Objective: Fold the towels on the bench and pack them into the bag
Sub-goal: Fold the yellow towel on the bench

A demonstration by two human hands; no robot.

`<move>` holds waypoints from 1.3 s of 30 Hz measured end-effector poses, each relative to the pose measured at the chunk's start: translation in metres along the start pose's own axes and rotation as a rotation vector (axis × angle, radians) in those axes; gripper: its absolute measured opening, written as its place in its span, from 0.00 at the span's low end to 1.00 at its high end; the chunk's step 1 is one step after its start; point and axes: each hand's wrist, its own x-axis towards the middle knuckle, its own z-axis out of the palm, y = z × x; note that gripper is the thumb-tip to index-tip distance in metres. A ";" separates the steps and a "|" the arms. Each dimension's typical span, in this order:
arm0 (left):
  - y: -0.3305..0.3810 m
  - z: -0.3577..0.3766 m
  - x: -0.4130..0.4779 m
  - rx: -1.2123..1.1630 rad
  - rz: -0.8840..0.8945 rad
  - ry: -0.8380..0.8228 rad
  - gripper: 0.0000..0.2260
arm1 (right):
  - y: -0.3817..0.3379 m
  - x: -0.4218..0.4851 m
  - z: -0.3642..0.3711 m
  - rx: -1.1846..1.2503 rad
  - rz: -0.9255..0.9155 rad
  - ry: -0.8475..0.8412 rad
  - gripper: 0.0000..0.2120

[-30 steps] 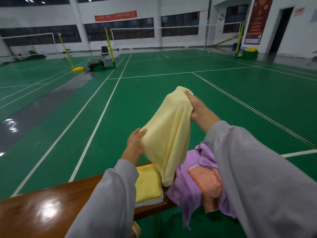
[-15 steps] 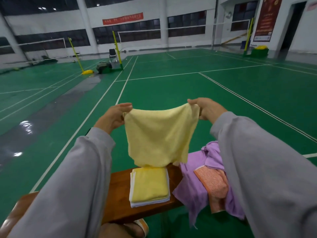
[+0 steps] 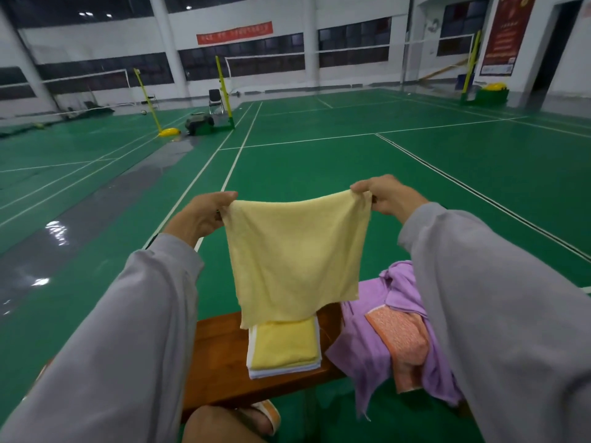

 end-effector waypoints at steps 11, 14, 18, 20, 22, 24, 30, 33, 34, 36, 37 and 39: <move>-0.004 -0.016 0.012 1.207 0.468 0.055 0.07 | 0.001 -0.002 0.005 -1.433 -0.451 0.053 0.04; -0.003 -0.007 0.011 1.262 0.585 0.251 0.07 | -0.004 -0.003 0.010 -1.514 -0.500 0.030 0.10; 0.004 0.003 0.009 1.344 0.591 0.374 0.08 | -0.013 -0.001 0.013 -1.546 -0.540 0.037 0.10; 0.005 0.008 0.013 1.316 0.596 0.382 0.09 | -0.015 -0.004 0.011 -1.574 -0.575 0.090 0.11; 0.002 0.010 0.019 1.265 0.613 0.368 0.10 | -0.015 -0.004 0.007 -1.562 -0.602 0.144 0.10; -0.003 0.012 0.024 1.244 0.627 0.356 0.10 | -0.014 0.000 0.000 -1.536 -0.578 0.162 0.08; -0.005 0.025 0.026 1.274 0.636 0.360 0.09 | -0.014 0.003 -0.017 -1.479 -0.324 0.030 0.14; -0.004 0.031 0.026 1.276 0.644 0.392 0.09 | -0.017 0.003 -0.023 -1.496 -0.277 0.019 0.10; -0.004 0.032 0.027 1.267 0.649 0.403 0.09 | -0.018 0.003 -0.024 -1.510 -0.269 0.022 0.10; -0.004 0.034 0.030 1.240 0.665 0.416 0.09 | -0.020 0.000 -0.025 -1.561 -0.288 0.053 0.14; -0.005 0.037 0.031 1.230 0.680 0.422 0.08 | -0.021 -0.002 -0.025 -1.581 -0.320 0.075 0.17; -0.006 0.041 0.033 1.204 0.717 0.431 0.07 | -0.019 -0.003 -0.026 -1.589 -0.377 0.113 0.16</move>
